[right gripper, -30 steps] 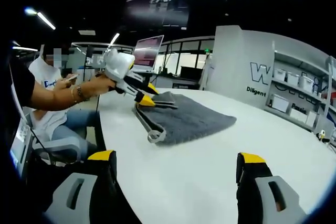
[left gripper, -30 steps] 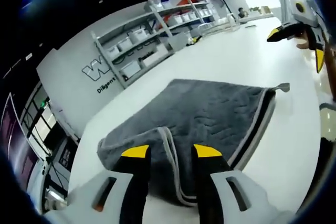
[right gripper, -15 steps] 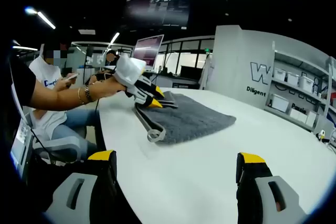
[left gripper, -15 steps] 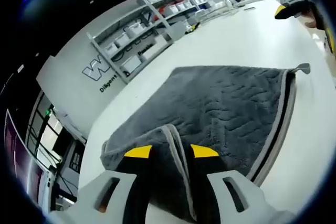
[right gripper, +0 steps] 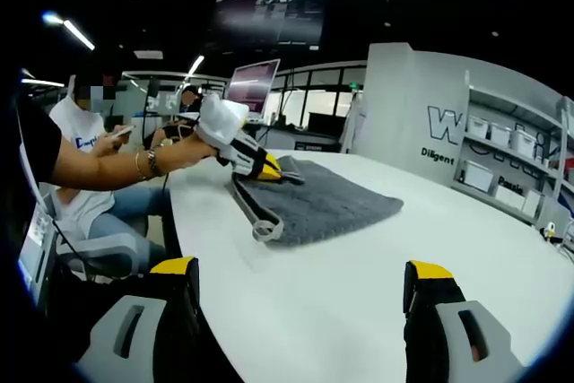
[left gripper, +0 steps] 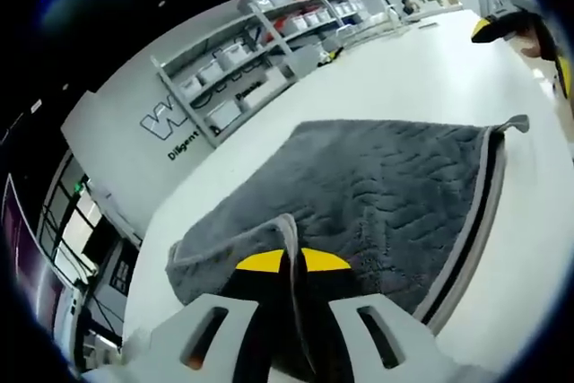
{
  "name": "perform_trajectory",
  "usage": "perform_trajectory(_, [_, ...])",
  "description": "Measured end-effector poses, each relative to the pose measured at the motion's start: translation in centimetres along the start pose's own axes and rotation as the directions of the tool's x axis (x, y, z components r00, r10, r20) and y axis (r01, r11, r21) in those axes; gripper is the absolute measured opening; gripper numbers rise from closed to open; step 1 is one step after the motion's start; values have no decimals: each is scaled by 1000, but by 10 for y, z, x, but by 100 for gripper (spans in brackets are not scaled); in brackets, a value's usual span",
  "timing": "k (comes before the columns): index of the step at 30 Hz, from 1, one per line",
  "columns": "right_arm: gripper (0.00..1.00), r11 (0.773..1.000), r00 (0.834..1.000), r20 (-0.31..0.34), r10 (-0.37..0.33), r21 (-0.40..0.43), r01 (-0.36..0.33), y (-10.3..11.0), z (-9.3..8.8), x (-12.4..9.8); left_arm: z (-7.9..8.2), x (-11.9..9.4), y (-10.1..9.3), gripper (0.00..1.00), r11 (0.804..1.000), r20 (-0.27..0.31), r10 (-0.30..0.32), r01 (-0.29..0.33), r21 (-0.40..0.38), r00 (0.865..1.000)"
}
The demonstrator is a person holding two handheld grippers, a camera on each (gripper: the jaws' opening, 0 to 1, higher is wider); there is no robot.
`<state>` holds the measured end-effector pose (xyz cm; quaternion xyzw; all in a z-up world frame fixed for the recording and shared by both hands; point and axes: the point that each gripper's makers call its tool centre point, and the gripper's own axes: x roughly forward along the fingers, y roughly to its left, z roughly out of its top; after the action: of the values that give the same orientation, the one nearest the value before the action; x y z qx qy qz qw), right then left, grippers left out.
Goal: Open the folded towel by lifting each exposed corner and separating the folded layers until the towel lies flat within the target outline without major curled edges
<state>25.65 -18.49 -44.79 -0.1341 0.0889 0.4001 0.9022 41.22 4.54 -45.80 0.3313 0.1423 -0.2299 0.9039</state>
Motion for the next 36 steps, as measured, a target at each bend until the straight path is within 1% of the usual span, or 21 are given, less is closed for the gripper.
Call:
perform_trajectory(2, [96, 1000, 1000, -1, 0, -1, 0, 0, 0, 0, 3, -2, 1, 5, 998, 36, 1, 1, -57, 999])
perform_trajectory(3, [96, 1000, 1000, -1, 1, 0, -1, 0, 0, 0, 3, -4, 2, 5, 995, 53, 0, 6, -98, 999])
perform_trajectory(4, [96, 1000, 1000, -1, 1, 1, -1, -1, 0, 0, 4, -6, 3, 5, 992, 67, 2, 7, -123, 998])
perform_trajectory(6, [96, 1000, 1000, -1, 0, 3, 0, -1, -1, 0, 6, -12, 7, 5, 975, 118, 10, 16, -220, 993])
perform_trajectory(7, [96, 1000, 1000, -2, 0, 4, 0, -1, -1, 0, 7, -15, 10, 5, 970, 136, 22, 12, -243, 990])
perform_trajectory(10, [96, 1000, 1000, -2, 3, 6, -3, 0, -2, 1, 8, -29, 25, 5, 957, 175, 105, -52, -285, 979])
perform_trajectory(13, [96, 1000, 1000, 2, 8, 8, -8, 1, -1, 2, 6, -41, 31, 5, 940, 201, 148, -74, -333, 968])
perform_trajectory(18, [96, 1000, 1000, -2, 15, 12, -15, 3, -2, 3, -5, -56, 29, 5, 923, 205, 181, -94, -373, 962])
perform_trajectory(24, [95, 1000, 1000, -6, 26, 18, -26, 5, -3, 5, -15, -64, 30, 5, 902, 200, 197, -98, -420, 960])
perform_trajectory(27, [95, 999, 1000, -7, 29, 16, -29, 6, -3, 5, -20, -65, 33, 5, 898, 186, 202, -106, -427, 962])
perform_trajectory(28, [95, 999, 1000, -6, 29, 16, -29, 6, -3, 5, -23, -65, 32, 6, 901, 173, 196, -108, -420, 965])
perform_trajectory(30, [95, 999, 1000, -6, 29, 16, -29, 6, -3, 4, -26, -65, 33, 6, 902, 166, 197, -112, -418, 966])
perform_trajectory(32, [95, 1000, 1000, -6, 28, 15, -28, 6, -3, 4, -31, -68, 35, 6, 898, 157, 205, -123, -422, 966])
perform_trajectory(34, [95, 1000, 1000, -6, 26, 14, -26, 5, -3, 3, -37, -72, 37, 6, 888, 153, 221, -134, -441, 963])
perform_trajectory(36, [95, 1000, 1000, -6, 26, 14, -26, 5, -3, 3, -41, -74, 36, 6, 884, 146, 223, -137, -447, 964])
